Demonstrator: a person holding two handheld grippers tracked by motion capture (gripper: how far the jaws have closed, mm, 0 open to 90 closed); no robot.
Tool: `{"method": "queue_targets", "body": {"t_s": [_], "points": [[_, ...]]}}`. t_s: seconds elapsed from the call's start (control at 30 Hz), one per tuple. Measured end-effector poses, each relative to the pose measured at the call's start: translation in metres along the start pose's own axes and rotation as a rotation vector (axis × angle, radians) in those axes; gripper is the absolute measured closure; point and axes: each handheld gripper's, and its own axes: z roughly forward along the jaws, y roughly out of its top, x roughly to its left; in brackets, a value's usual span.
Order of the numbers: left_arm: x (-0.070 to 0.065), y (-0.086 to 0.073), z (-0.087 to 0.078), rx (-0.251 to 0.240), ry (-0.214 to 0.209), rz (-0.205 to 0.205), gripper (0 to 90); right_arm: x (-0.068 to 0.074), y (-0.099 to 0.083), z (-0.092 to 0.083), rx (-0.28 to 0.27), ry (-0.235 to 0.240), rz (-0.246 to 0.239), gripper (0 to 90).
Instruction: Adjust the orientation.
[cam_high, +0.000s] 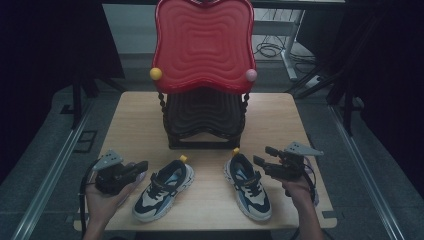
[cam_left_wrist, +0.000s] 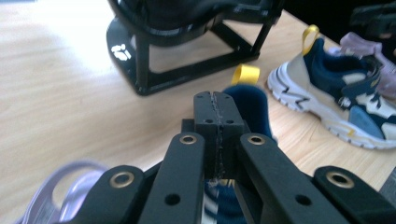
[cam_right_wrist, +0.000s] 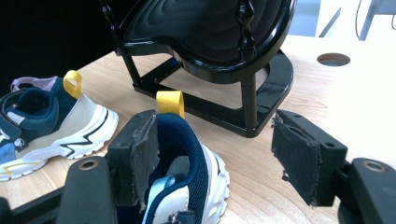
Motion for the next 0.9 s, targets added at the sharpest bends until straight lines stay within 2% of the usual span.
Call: {"method": "queue_targets", "body": {"t_s": [0.13, 0.23, 0.33, 0.37, 0.4, 0.5, 0.67, 0.9], "points": [[0.01, -0.019, -0.011, 0.026, 0.032, -0.034, 90.0, -0.002, -0.003, -0.004, -0.016, -0.021, 0.004, 32.3], [0.015, -0.032, -0.019, 0.04, 0.046, -0.05, 90.0, -0.002, -0.005, -0.005, -0.022, -0.02, 0.016, 32.3], [0.017, -0.04, -0.024, 0.048, 0.055, -0.06, 90.0, -0.002, -0.006, -0.003, -0.013, -0.03, 0.019, 32.2], [0.02, -0.049, -0.029, 0.048, 0.064, -0.079, 90.0, -0.001, -0.007, -0.003, -0.01, -0.031, 0.019, 32.1], [0.02, -0.049, -0.029, 0.048, 0.064, -0.079, 90.0, -0.001, -0.007, -0.003, -0.01, -0.031, 0.019, 32.1], [0.026, -0.064, -0.033, 0.056, 0.079, -0.116, 90.0, 0.0, -0.008, 0.001, 0.006, -0.041, 0.011, 32.3], [0.029, -0.074, -0.036, 0.065, 0.101, -0.134, 90.0, 0.002, -0.007, 0.002, 0.002, -0.035, -0.006, 32.3], [0.032, -0.085, -0.033, 0.113, 0.126, -0.15, 90.0, 0.0, -0.007, 0.003, -0.007, -0.034, 0.0, 32.8]]}}
